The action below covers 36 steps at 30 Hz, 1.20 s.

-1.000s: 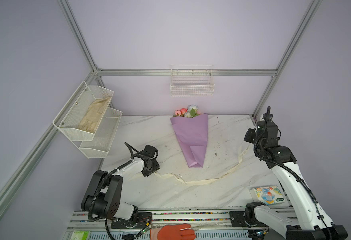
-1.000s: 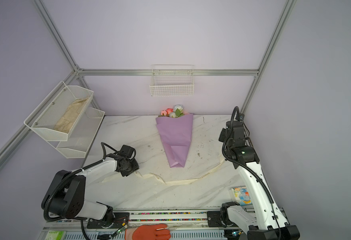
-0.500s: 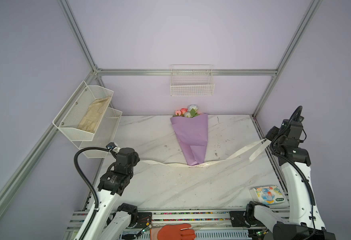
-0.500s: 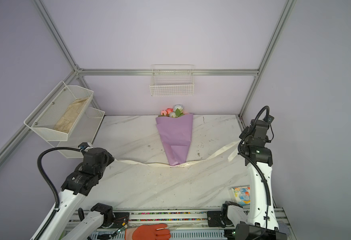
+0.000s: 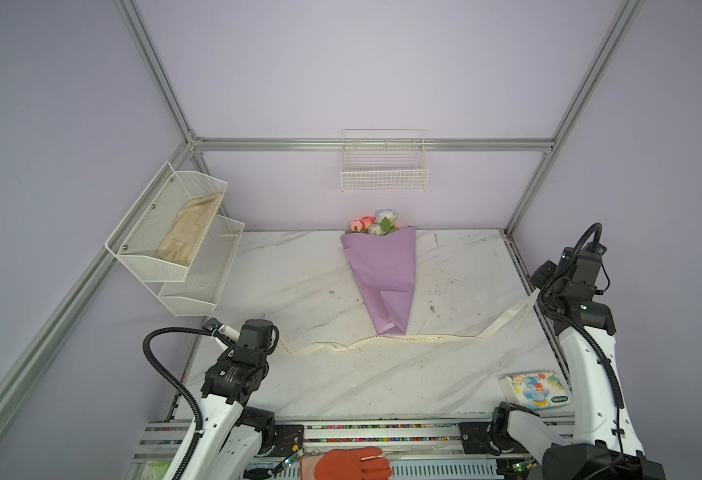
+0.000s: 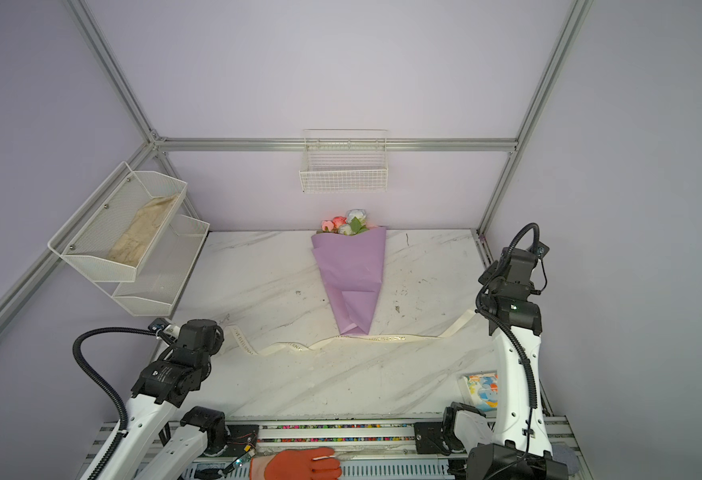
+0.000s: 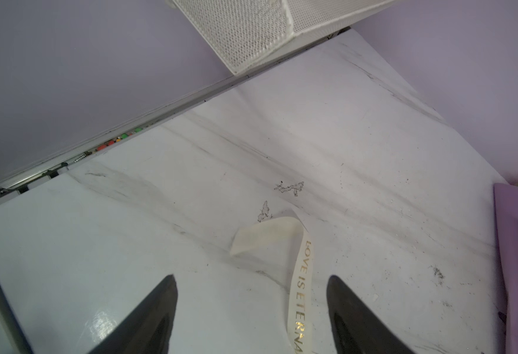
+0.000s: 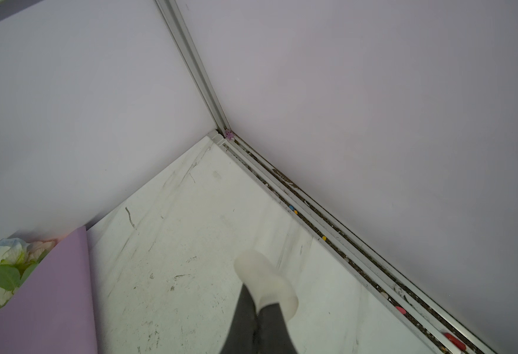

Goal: Tie the bouquet of fake flowers

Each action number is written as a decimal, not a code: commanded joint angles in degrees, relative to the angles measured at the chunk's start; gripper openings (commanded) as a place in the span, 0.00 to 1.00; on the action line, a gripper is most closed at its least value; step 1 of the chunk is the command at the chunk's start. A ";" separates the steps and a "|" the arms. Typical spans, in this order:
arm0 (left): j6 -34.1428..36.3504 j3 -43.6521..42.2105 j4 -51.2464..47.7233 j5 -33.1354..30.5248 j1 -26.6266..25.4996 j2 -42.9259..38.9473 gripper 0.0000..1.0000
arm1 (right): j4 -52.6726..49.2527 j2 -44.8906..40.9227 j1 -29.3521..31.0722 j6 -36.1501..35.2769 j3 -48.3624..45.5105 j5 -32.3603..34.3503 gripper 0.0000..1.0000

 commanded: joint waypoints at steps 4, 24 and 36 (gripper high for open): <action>4.29 -1.64 9.11 16.32 0.32 8.12 0.80 | 1.86 -1.24 -0.37 0.18 -0.40 -0.95 0.00; 7.99 18.77 6.14 24.32 2.34 48.96 0.73 | 2.74 -1.18 -0.37 -0.18 -1.57 -4.73 0.00; 9.48 18.74 6.03 24.24 3.22 55.66 0.41 | 3.09 -1.02 -0.37 -0.18 -1.41 -4.51 0.00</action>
